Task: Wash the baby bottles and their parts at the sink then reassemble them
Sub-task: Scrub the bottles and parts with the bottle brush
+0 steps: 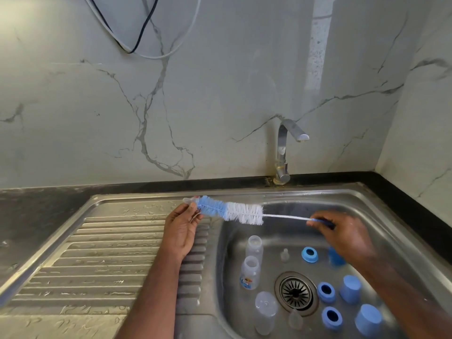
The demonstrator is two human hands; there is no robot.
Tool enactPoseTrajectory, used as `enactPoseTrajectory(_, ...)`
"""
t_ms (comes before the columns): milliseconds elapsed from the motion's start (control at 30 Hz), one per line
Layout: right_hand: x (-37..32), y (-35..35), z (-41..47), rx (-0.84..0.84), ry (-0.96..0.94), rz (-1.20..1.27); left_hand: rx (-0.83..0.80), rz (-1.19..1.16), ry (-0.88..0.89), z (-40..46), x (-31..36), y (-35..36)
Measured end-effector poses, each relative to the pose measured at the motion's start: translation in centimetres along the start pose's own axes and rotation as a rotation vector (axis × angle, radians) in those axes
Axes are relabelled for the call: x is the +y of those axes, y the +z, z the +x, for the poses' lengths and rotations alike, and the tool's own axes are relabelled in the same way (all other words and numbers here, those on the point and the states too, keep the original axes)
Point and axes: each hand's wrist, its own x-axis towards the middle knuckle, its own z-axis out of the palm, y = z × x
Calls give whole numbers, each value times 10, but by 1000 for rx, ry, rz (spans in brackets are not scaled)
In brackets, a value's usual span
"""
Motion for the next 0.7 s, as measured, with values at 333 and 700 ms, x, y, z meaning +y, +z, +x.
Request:
enactPoseTrajectory(333, 10, 11, -4, -537, 11, 430, -64, -87, -13, -1, 1, 3)
enactPoseTrajectory(700, 7, 2, 1, -261, -33, 59, -66, -109, 6, 5, -5, 0)
